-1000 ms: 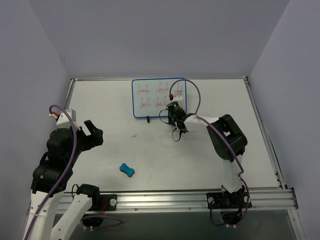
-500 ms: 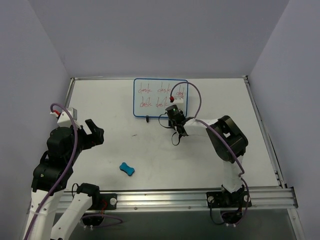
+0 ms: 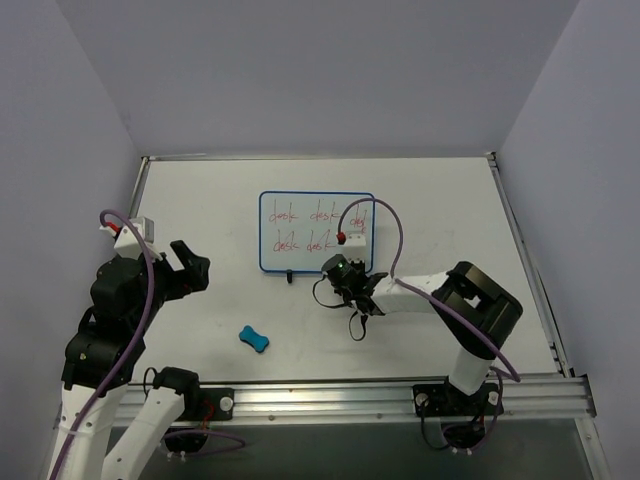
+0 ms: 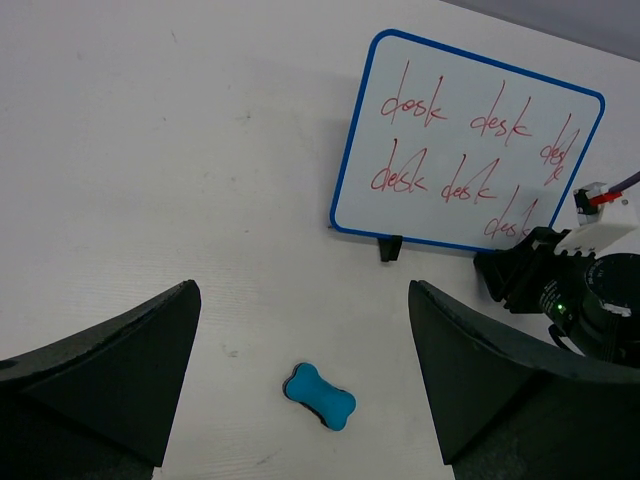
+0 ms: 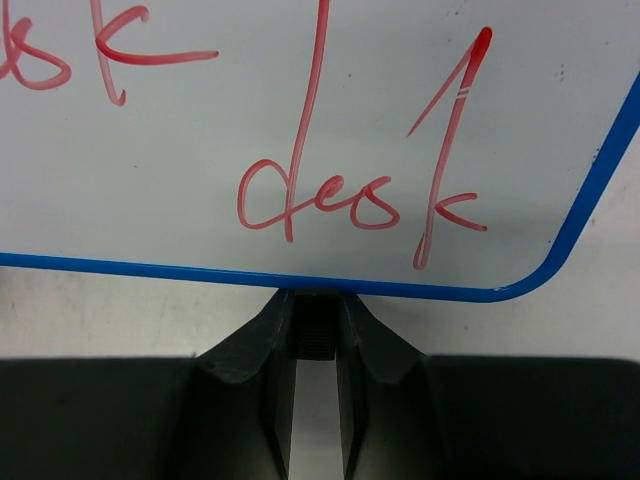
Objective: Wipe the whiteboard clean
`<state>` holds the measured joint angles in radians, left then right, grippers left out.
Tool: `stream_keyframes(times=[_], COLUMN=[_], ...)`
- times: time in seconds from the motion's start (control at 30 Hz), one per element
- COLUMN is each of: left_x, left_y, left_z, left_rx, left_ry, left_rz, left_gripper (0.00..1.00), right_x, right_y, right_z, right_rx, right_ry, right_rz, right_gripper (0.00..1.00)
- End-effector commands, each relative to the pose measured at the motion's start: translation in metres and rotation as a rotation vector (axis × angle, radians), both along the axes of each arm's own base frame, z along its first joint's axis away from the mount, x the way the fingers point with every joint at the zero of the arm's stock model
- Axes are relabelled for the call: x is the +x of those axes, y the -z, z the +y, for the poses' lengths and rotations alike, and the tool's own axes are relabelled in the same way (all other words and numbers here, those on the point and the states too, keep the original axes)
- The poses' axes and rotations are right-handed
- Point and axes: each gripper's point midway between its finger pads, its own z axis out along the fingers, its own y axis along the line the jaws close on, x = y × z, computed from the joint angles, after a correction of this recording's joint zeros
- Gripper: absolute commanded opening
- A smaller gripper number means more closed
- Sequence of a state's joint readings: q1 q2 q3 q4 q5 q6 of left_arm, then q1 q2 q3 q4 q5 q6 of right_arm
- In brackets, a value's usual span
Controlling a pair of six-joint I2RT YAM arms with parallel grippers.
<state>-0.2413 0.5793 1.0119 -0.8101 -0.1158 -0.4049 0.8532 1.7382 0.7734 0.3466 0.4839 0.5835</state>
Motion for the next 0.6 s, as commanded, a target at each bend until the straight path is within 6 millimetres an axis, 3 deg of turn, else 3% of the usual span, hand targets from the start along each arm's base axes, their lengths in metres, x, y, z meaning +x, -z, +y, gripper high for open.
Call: stream_keyframes(times=[0.0, 0.13, 0.17, 0.2, 0.27, 0.43, 0.47, 0.53, 0.57], left_x=[0.004, 0.007, 0.007, 0.007, 0.006, 0.006, 0.006, 0.006, 0.005], left_y=[-0.012, -0.009, -0.008, -0.009, -0.01, -0.009, -0.009, -0.01, -0.01], left_z=[-0.004, -0.005, -0.005, -0.005, -0.006, -0.006, -0.005, -0.005, -0.004], left_rx=[-0.006, -0.002, -0.002, -0.002, -0.005, -0.003, -0.003, -0.003, -0.003], left_ry=[0.024, 0.024, 0.024, 0.022, 0.028, 0.029, 0.027, 0.024, 0.021], left_rz=[-0.051, -0.033, -0.031, -0.034, -0.04, -0.037, -0.037, -0.039, -0.042], left_gripper=[0.94, 0.94, 0.94, 0.94, 0.94, 0.94, 0.94, 0.94, 0.94], right_x=[-0.028, -0.032, -0.033, -0.033, -0.035, -0.034, -0.033, -0.039, -0.039], right_y=[0.005, -0.006, -0.011, -0.013, -0.016, -0.039, -0.056, -0.073, -0.096], right_z=[-0.023, -0.035, -0.036, -0.038, -0.04, -0.03, -0.022, -0.014, -0.004], right_rx=[-0.062, -0.071, -0.065, -0.064, -0.057, -0.037, -0.01, -0.006, 0.034], right_ry=[0.038, 0.056, 0.057, 0.06, 0.057, 0.007, -0.012, -0.055, -0.082], right_rz=[0.058, 0.038, 0.029, 0.023, 0.016, 0.003, -0.021, -0.027, -0.058], right_gripper=[0.0, 0.0, 0.05, 0.34, 0.64, 0.7, 0.7, 0.7, 0.7])
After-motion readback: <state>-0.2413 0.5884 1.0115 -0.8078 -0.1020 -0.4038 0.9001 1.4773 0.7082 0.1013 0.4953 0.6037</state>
